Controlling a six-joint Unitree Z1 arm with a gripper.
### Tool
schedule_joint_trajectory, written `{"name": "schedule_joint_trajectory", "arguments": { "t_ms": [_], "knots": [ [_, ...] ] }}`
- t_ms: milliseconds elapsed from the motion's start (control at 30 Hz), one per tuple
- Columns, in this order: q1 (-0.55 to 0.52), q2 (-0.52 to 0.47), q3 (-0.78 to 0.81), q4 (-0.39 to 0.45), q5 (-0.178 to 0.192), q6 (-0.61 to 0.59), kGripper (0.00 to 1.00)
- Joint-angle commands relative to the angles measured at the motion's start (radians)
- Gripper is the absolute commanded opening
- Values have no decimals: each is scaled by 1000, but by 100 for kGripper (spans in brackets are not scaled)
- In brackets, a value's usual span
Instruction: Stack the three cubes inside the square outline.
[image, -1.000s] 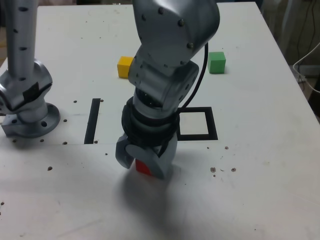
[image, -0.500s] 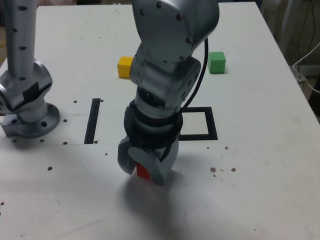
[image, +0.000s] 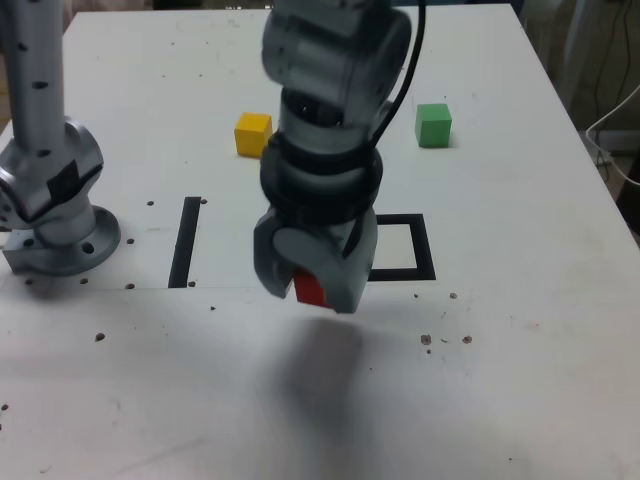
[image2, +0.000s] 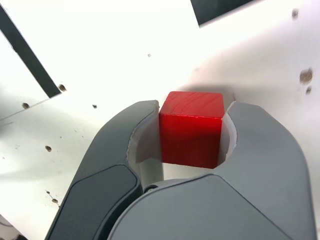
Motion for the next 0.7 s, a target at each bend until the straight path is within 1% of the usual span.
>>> {"name": "schedule_joint_trajectory", "arguments": {
  "t_ms": [0, 300, 533, 667],
  "knots": [
    [33, 11, -11, 0, 4, 3, 21],
    [167, 25, -58, -16, 39, 57, 21],
    [276, 49, -88, -19, 77, 112, 21],
    [329, 72, -92, -31, 78, 137, 21]
  ]
}}
